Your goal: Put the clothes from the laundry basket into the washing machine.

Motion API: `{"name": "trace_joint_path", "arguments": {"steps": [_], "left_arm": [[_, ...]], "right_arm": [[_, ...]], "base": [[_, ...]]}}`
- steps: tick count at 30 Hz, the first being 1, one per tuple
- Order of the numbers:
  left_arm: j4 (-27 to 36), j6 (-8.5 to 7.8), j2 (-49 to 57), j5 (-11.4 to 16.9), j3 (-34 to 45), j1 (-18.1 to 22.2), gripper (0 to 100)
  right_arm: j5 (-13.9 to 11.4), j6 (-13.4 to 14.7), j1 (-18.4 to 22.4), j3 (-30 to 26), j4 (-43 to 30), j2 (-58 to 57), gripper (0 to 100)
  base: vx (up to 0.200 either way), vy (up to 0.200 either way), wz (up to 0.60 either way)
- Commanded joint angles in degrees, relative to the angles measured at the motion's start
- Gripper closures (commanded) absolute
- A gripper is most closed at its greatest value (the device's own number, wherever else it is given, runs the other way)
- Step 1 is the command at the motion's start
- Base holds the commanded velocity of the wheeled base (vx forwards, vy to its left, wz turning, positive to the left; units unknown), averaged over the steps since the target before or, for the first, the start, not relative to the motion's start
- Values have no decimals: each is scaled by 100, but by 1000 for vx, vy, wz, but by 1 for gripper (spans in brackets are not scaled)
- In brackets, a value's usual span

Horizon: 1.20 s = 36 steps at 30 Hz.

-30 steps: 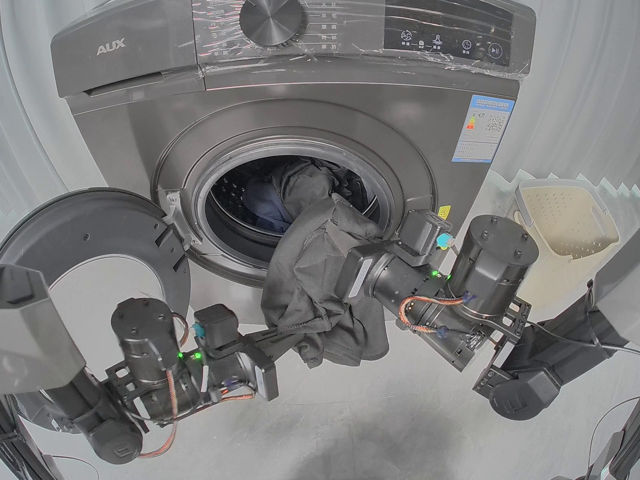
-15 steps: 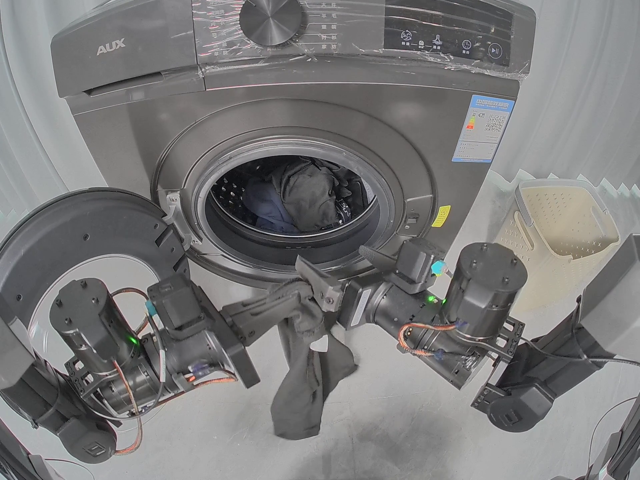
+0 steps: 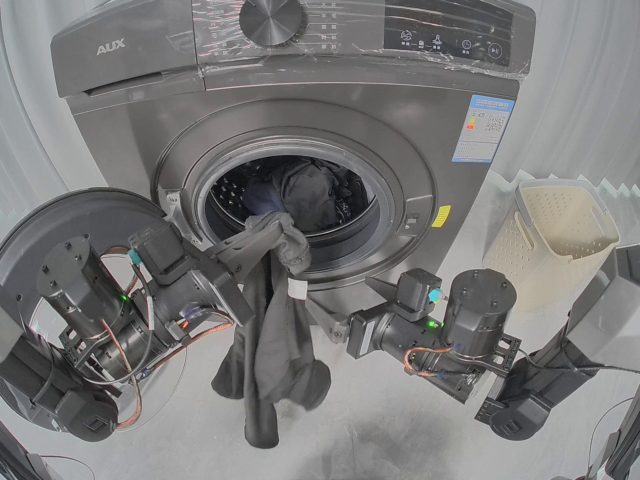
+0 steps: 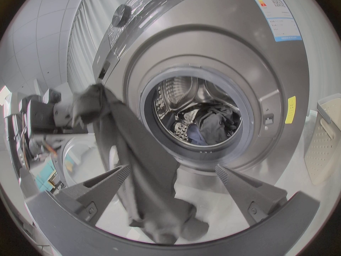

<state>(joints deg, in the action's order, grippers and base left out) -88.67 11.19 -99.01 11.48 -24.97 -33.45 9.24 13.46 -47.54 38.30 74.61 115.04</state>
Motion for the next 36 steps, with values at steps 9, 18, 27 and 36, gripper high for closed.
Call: {"name": "trace_joint_path", "arguments": {"steps": [9, 18, 27, 36], "left_arm": [[-1, 15, 57, -120, -325, 23, 100], [-1, 15, 40, -120, -456, 23, 100], [-1, 15, 31, -120, -465, 32, 100], [8, -3, 31, -111, -465, 199, 100]], "right_arm": [[-133, -107, 43, -394, 1, 308, 0], [-159, -230, 175, -253, 10, 669, 0], [-168, -256, 61, -139, 28, 800, 0], [-335, -265, -168, -174, 265, 888, 0]], "base": [[0, 0, 0], [0, 0, 0], [0, 0, 0], [0, 0, 0]]}}
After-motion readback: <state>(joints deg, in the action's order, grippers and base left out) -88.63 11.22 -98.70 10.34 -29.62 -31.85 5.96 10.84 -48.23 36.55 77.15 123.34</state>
